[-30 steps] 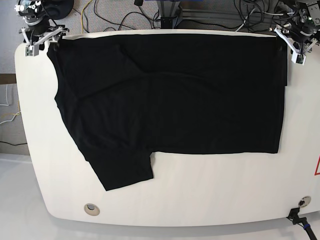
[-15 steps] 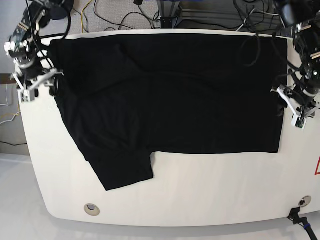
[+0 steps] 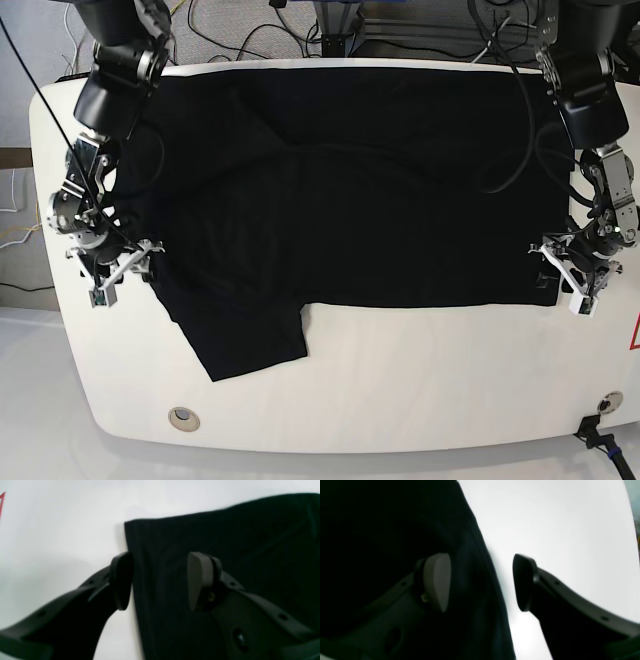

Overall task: Fold the T-shirt properly
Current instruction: 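Release the shirt and move both grippers along its sides toward the hem, then grasp the shirt's side edges midway with both grippers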

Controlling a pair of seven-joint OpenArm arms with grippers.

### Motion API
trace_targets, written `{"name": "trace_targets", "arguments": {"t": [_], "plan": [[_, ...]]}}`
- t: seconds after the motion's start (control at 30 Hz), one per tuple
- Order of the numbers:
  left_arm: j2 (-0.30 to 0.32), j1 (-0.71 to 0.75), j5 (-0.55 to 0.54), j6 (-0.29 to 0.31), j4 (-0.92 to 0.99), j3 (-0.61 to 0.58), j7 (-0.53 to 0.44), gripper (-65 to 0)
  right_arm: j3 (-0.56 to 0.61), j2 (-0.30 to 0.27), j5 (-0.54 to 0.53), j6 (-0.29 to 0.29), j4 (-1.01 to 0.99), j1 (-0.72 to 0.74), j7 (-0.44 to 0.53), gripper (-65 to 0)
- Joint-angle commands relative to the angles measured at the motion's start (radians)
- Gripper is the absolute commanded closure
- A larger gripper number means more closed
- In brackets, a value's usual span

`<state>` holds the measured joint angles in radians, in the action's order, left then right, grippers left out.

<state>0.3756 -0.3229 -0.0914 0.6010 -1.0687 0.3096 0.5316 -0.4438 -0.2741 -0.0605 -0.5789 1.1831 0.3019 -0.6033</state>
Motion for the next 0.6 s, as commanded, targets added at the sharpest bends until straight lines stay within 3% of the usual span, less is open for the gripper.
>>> {"name": "trace_targets", "arguments": {"t": [0.0, 0.23, 0.37, 0.57], "plan": [[0.035, -0.083, 0.015, 0.043, 0.126, 0.003, -0.089, -32.1, 0.021, -0.018, 0.015, -0.002, -0.121, 0.105, 0.099, -38.0], [0.064, -0.150, 0.063, 0.046, 0.348, 0.001, -0.236, -32.1, 0.023, -0.061, 0.050, 0.003, -0.489, 0.257, 0.282, -38.1], [0.066, -0.173, 0.063, 0.046, 0.399, 0.001, -0.258, -32.1, 0.024, -0.084, 0.050, 0.004, -0.653, 0.294, 0.391, -38.1], [0.066, -0.175, 0.063, 0.046, 0.397, 0.001, -0.256, -32.1, 0.024, -0.050, 0.049, -0.002, -0.670, 0.286, 0.400, -38.0]]}}
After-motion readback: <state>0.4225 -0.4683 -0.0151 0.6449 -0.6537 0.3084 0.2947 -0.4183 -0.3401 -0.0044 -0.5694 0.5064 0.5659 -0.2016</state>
